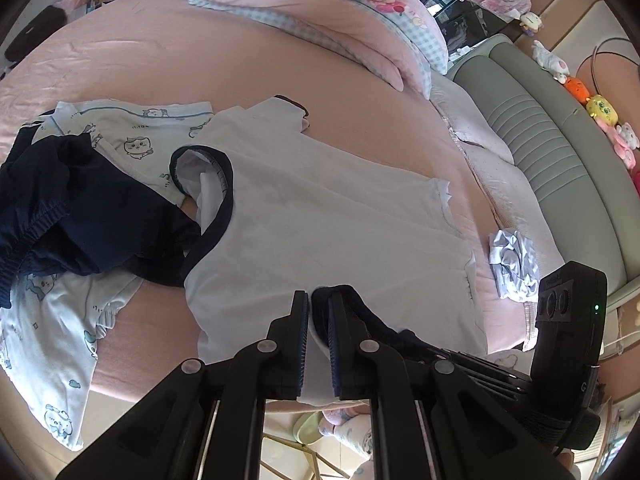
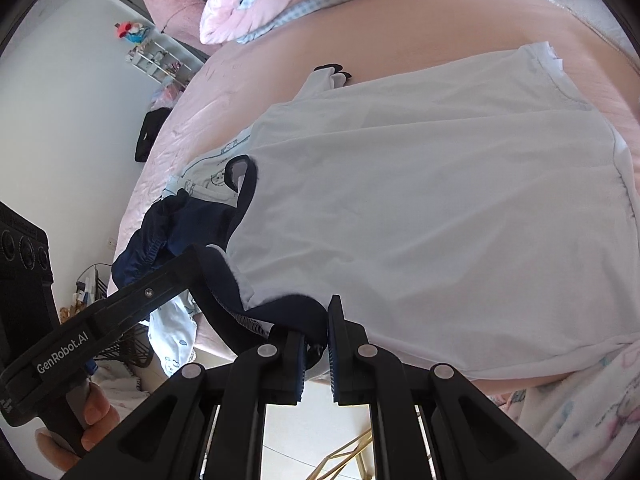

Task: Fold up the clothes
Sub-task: 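Lay the sleeve over the T-shirt with the right gripper while the left gripper opens, then open the right gripper and release the navy-trimmed sleeve onto the shirt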

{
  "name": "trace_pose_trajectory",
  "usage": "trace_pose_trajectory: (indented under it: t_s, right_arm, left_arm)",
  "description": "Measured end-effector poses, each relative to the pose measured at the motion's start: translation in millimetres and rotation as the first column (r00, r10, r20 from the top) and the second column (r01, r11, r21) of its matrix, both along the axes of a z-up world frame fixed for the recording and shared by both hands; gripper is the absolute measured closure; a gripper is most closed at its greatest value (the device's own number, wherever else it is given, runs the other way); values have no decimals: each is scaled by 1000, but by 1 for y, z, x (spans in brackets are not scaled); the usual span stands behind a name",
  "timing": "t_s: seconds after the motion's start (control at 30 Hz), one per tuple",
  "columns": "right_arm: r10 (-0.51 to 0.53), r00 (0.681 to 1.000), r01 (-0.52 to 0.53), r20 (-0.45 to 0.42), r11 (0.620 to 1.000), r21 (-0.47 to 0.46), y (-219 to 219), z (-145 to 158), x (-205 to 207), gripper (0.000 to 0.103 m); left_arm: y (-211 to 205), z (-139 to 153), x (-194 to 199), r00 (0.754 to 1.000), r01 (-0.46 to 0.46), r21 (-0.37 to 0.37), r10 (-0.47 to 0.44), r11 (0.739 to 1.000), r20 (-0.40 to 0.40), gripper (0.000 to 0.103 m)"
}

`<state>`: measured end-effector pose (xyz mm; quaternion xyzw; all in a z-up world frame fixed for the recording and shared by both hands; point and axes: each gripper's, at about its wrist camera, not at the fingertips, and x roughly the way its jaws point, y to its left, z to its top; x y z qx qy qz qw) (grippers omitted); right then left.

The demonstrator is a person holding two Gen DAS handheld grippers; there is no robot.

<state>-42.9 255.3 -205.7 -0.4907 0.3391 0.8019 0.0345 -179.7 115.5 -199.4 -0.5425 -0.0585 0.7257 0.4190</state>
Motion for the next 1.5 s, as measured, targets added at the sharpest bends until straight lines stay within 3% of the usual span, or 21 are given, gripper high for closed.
trace_pose_trajectory:
  t_s: [0.17,0.27,0.43,0.53,0.6,0.67,0.73,1.0,1.43,1.5]
  right_arm:
    - [-38,998,44,43,991,-130,20,-19,-12,96]
    - [-58,997,64,49,990,-123,29,-23,-16,96]
    - [-78,995,87,64,984,-155,44,-32,-21,96]
    - [-88,993,99,74,982,-164,50,-37,-24,96]
    - [-85,993,97,78,981,-170,52,-40,-27,96]
    - [-87,992,101,86,980,-171,53,-44,-29,96]
    - [-90,992,105,91,980,-171,54,-47,-30,96]
    - [-101,989,119,107,976,-182,56,-54,-33,96]
    - [-89,993,103,78,976,-193,58,-52,-29,96]
    - [-92,993,106,80,974,-198,59,-53,-28,96]
  left_arm:
    - [14,-8,-17,1000,0,-39,0,999,12,95]
    - [19,-14,-21,999,31,-62,-28,998,39,95]
    - [13,-29,-19,987,70,-73,-59,995,148,92]
    - [3,-34,-11,986,72,-82,-59,994,156,89]
    - [-6,-35,-3,989,67,-95,-53,993,141,80]
    - [-13,-37,5,992,62,-120,-48,991,120,48]
    - [-20,-38,15,995,51,-129,-39,990,97,37]
    - [-24,-58,42,993,44,-136,-28,990,116,37]
    - [5,-81,47,1000,3,-253,-7,968,-15,37]
    - [4,-81,46,999,-8,-263,-2,965,-37,46]
